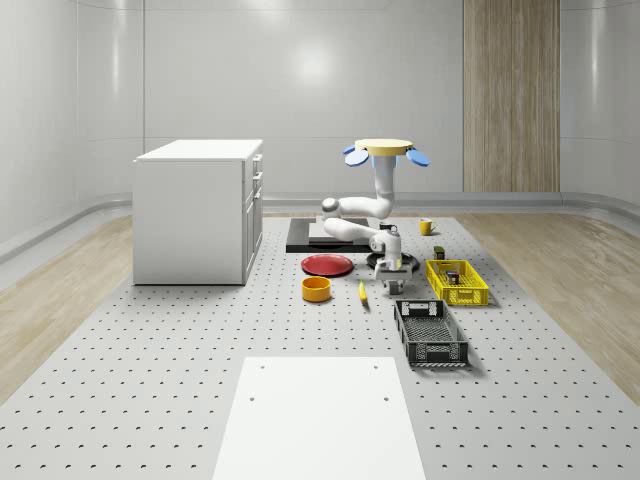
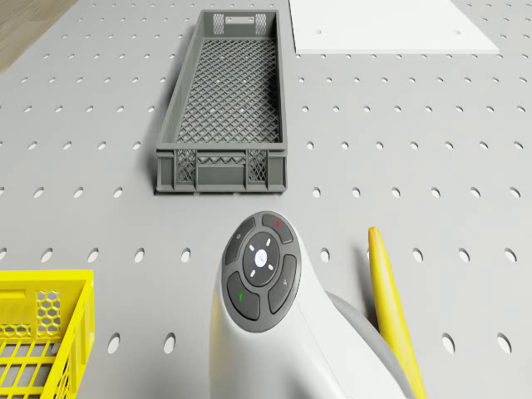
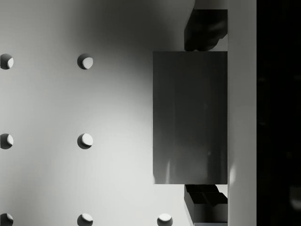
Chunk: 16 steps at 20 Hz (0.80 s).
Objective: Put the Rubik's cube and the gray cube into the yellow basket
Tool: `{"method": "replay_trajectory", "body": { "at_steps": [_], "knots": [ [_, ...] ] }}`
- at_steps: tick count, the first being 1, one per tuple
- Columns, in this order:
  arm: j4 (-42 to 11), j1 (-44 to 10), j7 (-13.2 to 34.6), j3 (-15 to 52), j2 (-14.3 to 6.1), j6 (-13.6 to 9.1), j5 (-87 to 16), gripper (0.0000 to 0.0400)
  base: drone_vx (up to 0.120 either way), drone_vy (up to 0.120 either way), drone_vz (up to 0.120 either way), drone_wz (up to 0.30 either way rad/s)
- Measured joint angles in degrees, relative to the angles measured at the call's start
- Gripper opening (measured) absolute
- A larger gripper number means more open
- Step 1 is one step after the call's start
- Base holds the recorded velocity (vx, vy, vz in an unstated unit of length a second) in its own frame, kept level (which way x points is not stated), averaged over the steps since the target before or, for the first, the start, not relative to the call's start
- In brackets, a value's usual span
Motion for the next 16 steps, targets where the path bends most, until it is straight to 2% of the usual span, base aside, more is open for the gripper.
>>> {"method": "replay_trajectory", "body": {
  "at_steps": [13, 16],
  "knots": [
    [0.2, 0.2, -0.3, -0.6, 0.7, -0.3, -0.8, 0.04, 0.0, 0.0, 0.0, 0.0],
    [0.2, 0.3, -0.3, -0.7, 0.8, -0.4, -0.9, 0.0327, 0.0, 0.0, 0.0, 0.0]
  ]
}}
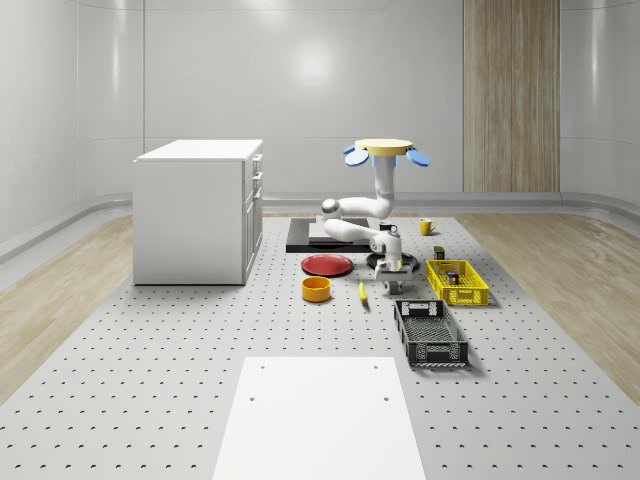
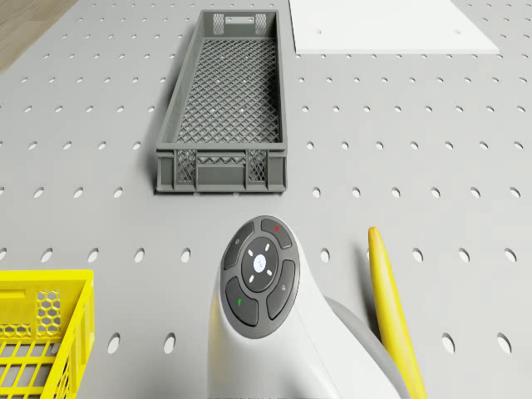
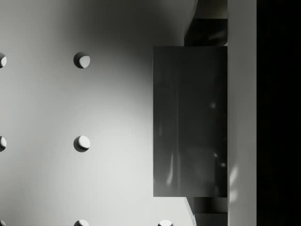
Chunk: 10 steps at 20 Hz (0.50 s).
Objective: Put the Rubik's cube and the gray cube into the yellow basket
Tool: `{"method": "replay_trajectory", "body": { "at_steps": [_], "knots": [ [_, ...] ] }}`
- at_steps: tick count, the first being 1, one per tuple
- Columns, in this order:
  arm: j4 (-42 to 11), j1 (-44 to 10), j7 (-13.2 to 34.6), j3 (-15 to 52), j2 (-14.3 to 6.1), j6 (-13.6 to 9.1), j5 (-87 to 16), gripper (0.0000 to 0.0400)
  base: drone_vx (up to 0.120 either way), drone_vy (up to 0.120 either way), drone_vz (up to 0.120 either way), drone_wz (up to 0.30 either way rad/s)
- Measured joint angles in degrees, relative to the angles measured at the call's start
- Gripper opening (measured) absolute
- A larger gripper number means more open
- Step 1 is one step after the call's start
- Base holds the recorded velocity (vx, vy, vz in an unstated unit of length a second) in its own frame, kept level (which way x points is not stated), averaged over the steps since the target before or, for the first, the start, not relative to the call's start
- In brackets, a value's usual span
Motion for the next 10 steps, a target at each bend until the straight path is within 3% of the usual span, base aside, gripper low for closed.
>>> {"method": "replay_trajectory", "body": {
  "at_steps": [4, 10],
  "knots": [
    [0.0, 0.1, -0.1, 0.0, 0.2, -0.2, -0.1, 0.0278, 0.0, 0.0, 0.0, 0.0],
    [0.0, 0.2, -0.2, -0.1, 0.4, -0.4, -0.2, 0.0256, 0.0, 0.0, 0.0, 0.0]
  ]
}}
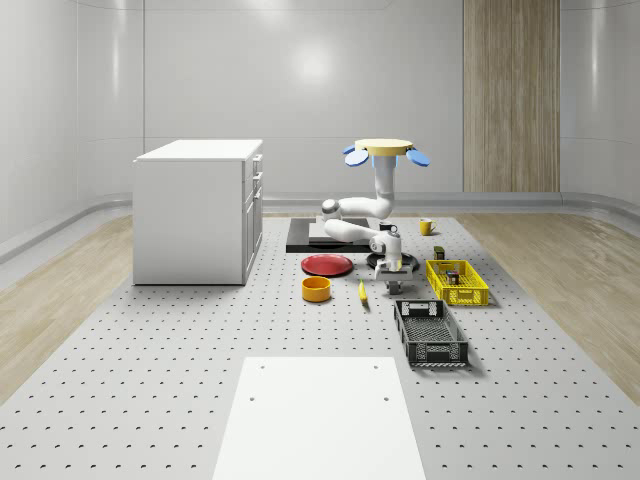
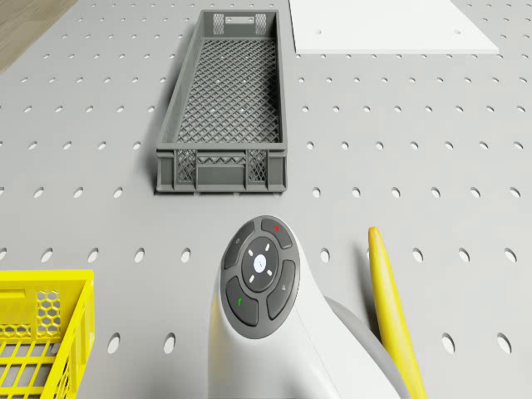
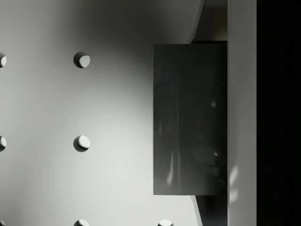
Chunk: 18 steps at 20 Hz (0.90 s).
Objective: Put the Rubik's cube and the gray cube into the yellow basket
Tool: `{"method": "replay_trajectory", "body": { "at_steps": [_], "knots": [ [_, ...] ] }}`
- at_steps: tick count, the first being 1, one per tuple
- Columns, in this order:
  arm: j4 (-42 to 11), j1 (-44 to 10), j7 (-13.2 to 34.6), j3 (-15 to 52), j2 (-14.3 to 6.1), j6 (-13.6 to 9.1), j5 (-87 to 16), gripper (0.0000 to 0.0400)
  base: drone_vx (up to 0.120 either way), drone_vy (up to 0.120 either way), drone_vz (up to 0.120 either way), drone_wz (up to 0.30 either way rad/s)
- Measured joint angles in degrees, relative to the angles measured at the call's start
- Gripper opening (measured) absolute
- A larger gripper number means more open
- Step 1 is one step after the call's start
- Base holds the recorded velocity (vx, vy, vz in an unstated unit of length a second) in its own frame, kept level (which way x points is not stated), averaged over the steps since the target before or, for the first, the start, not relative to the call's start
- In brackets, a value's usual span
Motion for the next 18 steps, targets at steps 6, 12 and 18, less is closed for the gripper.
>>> {"method": "replay_trajectory", "body": {
  "at_steps": [6, 12, 18],
  "knots": [
    [-0.9, 0.5, 0.0, 1.9, 0.1, -1.1, 1.7, 0.0252, 0.0, 0.0, 0.02, 0.0],
    [-2.1, 1.1, 0.1, 5.0, 0.1, -2.5, 4.6, 0.025, 0.0, 0.0, 0.12, 0.0],
    [-2.5, 1.2, 0.1, 6.2, 0.0, -3.0, 5.8, 0.025, 0.0, 0.0, 0.12, 0.0]
  ]
}}
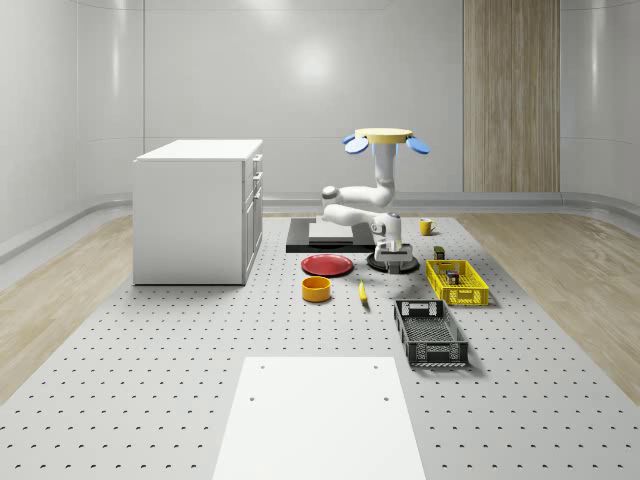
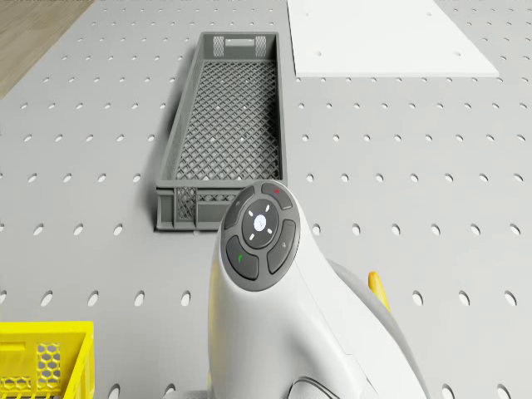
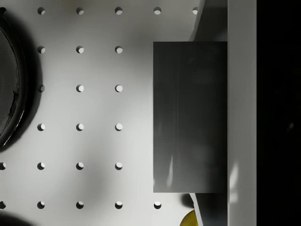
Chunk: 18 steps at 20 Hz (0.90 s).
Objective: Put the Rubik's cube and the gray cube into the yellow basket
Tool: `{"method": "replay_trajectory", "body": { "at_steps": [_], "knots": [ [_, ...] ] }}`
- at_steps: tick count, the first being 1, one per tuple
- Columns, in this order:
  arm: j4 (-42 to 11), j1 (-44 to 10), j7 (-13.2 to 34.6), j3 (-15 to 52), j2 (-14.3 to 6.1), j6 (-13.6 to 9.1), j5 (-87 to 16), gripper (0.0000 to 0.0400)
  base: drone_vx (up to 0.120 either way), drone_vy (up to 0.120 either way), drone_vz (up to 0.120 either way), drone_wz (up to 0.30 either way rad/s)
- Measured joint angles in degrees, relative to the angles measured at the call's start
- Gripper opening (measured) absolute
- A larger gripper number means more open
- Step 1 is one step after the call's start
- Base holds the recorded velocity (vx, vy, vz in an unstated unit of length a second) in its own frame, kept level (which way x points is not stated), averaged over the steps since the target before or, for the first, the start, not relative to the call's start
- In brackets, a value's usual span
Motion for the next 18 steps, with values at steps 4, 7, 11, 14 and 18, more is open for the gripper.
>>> {"method": "replay_trajectory", "body": {
  "at_steps": [4, 7, 11, 14, 18],
  "knots": [
    [-0.1, 0.0, 0.0, 0.3, -0.1, 0.0, 0.3, 0.025, 0.0, 0.0, 0.12, 0.0],
    [-0.1, 0.0, 0.1, 0.4, -0.2, 0.0, 0.4, 0.025, 0.0, 0.067, 0.013, 0.0],
    [-0.1, -0.1, 0.1, 0.4, -0.3, 0.1, 0.5, 0.025, 0.0, 0.12, 0.0, 0.0],
    [-0.1, -0.1, 0.1, 0.4, -0.3, 0.1, 0.5, 0.025, 0.0, 0.12, 0.0, 0.0],
    [-0.1, -0.1, 0.1, 0.5, -0.4, 0.2, 0.6, 0.025, 0.0, 0.12, 0.0, 0.0]
  ]
}}
